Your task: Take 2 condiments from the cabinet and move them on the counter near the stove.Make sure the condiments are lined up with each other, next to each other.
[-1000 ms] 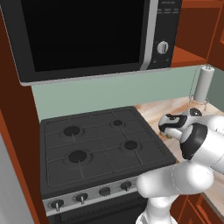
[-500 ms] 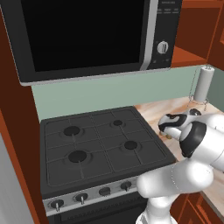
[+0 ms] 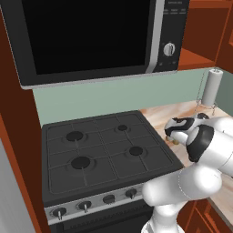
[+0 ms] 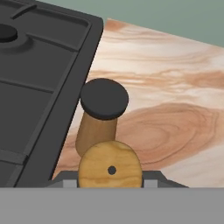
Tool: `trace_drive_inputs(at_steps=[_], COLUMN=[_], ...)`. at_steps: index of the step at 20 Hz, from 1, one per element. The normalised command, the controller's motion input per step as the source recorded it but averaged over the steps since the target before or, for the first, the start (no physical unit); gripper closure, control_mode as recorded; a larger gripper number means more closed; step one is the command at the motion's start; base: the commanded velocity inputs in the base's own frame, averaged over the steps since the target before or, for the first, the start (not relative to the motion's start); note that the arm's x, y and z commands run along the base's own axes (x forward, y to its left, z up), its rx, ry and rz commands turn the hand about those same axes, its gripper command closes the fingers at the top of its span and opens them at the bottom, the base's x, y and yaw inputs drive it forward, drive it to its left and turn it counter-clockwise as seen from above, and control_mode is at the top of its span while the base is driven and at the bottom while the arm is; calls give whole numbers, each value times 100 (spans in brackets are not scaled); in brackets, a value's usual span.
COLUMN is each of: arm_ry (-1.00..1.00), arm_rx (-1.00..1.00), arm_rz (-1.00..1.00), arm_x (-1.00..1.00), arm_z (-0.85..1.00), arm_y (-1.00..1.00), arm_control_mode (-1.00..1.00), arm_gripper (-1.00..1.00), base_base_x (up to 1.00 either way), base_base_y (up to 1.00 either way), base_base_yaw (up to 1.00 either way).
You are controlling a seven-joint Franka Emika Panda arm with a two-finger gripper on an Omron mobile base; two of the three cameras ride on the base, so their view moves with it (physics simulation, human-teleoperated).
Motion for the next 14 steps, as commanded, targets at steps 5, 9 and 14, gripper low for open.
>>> trace_drive_inputs(at_steps=[5, 9, 14], arm_ry=[0, 0, 0], arm_rx=[0, 0, 0], arm_rz=[0, 0, 0], arm_x=[0, 0, 0], arm_z=[-1, 0, 0], arm_y=[0, 0, 0], arm_control_mode=[-100, -100, -100], arm_gripper=[100, 100, -100], base_base_x=[0, 0, 0], base_base_y=[0, 0, 0], base_base_yaw=[0, 0, 0])
